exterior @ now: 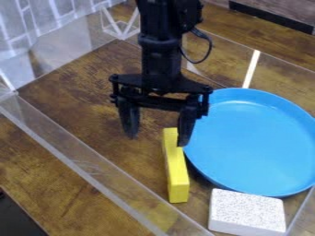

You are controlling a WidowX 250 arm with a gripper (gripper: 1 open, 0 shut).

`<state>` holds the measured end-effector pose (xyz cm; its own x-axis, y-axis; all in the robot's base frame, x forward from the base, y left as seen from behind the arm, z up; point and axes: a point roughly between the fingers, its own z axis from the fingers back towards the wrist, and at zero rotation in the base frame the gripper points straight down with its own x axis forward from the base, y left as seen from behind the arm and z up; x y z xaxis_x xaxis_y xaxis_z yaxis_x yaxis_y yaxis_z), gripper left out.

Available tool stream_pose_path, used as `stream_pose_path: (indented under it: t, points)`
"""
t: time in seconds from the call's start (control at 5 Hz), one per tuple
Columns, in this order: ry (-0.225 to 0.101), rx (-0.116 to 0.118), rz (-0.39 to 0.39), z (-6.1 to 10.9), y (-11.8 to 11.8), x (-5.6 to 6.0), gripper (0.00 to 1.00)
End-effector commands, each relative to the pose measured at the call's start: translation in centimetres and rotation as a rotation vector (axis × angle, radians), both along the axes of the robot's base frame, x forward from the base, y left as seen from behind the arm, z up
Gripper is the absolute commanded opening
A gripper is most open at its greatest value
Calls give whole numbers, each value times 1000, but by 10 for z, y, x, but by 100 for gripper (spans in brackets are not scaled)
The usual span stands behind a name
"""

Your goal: Put the yellow block in the blue tray

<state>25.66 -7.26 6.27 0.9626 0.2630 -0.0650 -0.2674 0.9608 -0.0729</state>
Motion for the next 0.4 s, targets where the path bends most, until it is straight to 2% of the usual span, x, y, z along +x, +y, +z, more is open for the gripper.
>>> stream_pose_path:
  t: [0.0,0.2]
  points:
    - [-48,-14,41,-8,3,8,100]
    - [-64,-28,67,-27,8,6,100]
